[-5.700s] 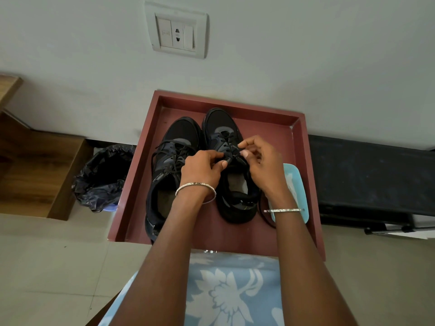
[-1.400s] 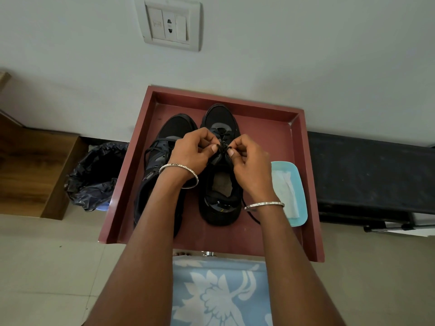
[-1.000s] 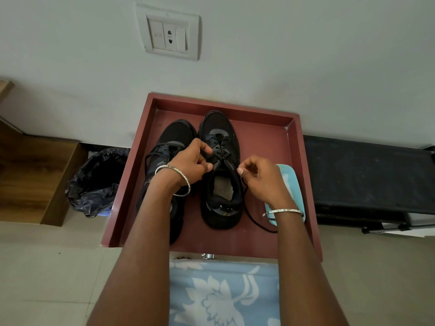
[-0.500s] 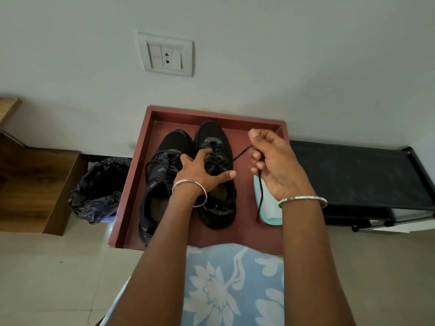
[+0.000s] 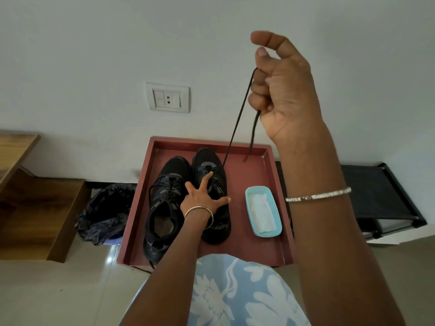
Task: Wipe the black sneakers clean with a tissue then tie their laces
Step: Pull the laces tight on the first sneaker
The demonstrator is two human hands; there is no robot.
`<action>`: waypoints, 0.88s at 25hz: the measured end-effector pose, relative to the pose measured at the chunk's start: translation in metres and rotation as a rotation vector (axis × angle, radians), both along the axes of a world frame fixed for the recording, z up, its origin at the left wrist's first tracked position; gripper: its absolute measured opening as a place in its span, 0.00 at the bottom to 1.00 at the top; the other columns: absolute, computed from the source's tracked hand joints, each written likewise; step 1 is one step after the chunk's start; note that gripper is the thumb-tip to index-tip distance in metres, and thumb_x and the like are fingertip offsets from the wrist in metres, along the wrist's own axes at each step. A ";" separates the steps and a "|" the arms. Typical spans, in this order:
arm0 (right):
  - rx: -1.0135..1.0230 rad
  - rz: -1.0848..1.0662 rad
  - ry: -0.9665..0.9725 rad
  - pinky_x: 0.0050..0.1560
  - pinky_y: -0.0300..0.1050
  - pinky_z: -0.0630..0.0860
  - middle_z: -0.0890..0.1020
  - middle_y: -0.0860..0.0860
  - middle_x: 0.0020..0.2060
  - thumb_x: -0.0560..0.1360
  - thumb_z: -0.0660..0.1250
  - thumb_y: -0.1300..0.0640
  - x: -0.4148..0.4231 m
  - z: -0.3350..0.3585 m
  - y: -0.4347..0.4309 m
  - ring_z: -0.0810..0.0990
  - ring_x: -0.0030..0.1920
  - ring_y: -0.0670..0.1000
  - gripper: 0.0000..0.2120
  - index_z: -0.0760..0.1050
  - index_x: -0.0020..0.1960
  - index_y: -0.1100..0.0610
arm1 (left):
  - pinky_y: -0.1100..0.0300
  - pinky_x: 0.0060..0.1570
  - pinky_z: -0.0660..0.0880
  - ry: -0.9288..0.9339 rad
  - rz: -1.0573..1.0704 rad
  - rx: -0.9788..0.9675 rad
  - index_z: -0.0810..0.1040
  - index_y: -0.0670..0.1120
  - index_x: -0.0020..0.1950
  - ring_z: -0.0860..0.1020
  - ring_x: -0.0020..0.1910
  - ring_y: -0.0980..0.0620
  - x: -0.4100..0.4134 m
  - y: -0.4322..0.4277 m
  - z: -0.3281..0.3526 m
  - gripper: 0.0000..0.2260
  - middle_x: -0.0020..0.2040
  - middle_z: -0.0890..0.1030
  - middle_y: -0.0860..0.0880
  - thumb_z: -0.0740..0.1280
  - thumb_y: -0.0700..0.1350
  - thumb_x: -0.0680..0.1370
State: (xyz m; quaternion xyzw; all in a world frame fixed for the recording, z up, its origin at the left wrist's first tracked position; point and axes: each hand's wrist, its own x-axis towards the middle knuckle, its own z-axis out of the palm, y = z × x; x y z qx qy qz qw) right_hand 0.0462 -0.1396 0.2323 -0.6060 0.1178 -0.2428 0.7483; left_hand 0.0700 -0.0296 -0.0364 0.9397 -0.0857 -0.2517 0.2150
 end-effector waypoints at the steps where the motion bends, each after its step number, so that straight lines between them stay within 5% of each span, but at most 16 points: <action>1: -0.006 -0.023 -0.028 0.23 0.38 0.56 0.60 0.47 0.27 0.83 0.58 0.66 0.002 0.005 0.001 0.54 0.26 0.45 0.12 0.78 0.60 0.57 | 0.49 0.47 0.75 0.004 -0.009 0.003 0.49 0.70 0.76 0.79 0.52 0.38 0.002 0.000 -0.001 0.43 0.68 0.60 0.42 0.68 0.73 0.67; 7: -0.022 -0.042 -0.153 0.23 0.39 0.57 0.59 0.49 0.30 0.84 0.58 0.63 0.006 -0.010 0.015 0.54 0.28 0.46 0.12 0.76 0.63 0.60 | 0.46 0.49 0.77 0.028 -0.051 0.033 0.46 0.69 0.77 0.79 0.53 0.37 0.004 0.001 -0.005 0.45 0.70 0.58 0.41 0.66 0.75 0.67; 10: -0.072 -0.006 -0.113 0.24 0.38 0.57 0.64 0.50 0.31 0.85 0.57 0.59 -0.003 -0.036 0.012 0.57 0.27 0.45 0.11 0.77 0.61 0.56 | 0.44 0.59 0.75 0.098 -0.054 -0.135 0.52 0.64 0.79 0.77 0.60 0.33 0.008 0.011 0.002 0.41 0.73 0.58 0.40 0.65 0.73 0.71; 12: -0.106 -0.030 0.012 0.25 0.37 0.59 0.68 0.49 0.32 0.85 0.57 0.58 -0.011 -0.071 0.013 0.61 0.28 0.44 0.11 0.78 0.58 0.53 | 0.43 0.57 0.79 0.214 0.078 -0.314 0.66 0.52 0.76 0.80 0.55 0.36 0.014 0.025 0.015 0.35 0.67 0.71 0.38 0.58 0.71 0.76; 13: -0.133 -0.076 0.089 0.27 0.37 0.62 0.70 0.48 0.32 0.85 0.57 0.58 -0.016 -0.094 0.014 0.64 0.29 0.44 0.11 0.79 0.56 0.52 | 0.46 0.46 0.82 0.312 0.182 -0.378 0.72 0.44 0.70 0.83 0.44 0.40 0.017 0.032 0.024 0.35 0.58 0.78 0.39 0.55 0.71 0.78; 14: -0.185 -0.146 0.182 0.30 0.37 0.66 0.72 0.47 0.33 0.84 0.57 0.58 -0.020 -0.123 0.017 0.68 0.31 0.43 0.12 0.79 0.54 0.52 | 0.53 0.36 0.81 0.440 0.257 -0.398 0.76 0.39 0.61 0.81 0.33 0.45 0.017 0.041 0.034 0.35 0.46 0.80 0.41 0.54 0.69 0.79; 16: -0.388 -0.260 0.462 0.43 0.42 0.72 0.80 0.48 0.42 0.84 0.57 0.55 -0.029 -0.188 0.026 0.78 0.43 0.46 0.12 0.79 0.54 0.52 | 0.60 0.31 0.71 0.619 0.281 -0.383 0.79 0.39 0.48 0.72 0.25 0.51 0.015 0.053 0.060 0.30 0.32 0.75 0.46 0.53 0.64 0.82; 19: -0.836 -0.163 1.042 0.62 0.54 0.69 0.76 0.57 0.65 0.79 0.58 0.37 -0.046 -0.262 0.058 0.72 0.66 0.60 0.30 0.73 0.69 0.59 | 0.61 0.31 0.66 0.544 0.253 -0.453 0.78 0.43 0.41 0.65 0.24 0.53 0.017 0.060 0.106 0.24 0.28 0.69 0.49 0.54 0.57 0.85; 22: -0.909 -0.124 1.134 0.68 0.58 0.65 0.67 0.58 0.73 0.71 0.64 0.28 -0.047 -0.275 0.077 0.64 0.71 0.62 0.50 0.60 0.77 0.64 | 0.62 0.24 0.62 0.333 0.244 -0.615 0.76 0.44 0.41 0.63 0.23 0.55 0.024 0.059 0.158 0.18 0.28 0.67 0.51 0.57 0.51 0.85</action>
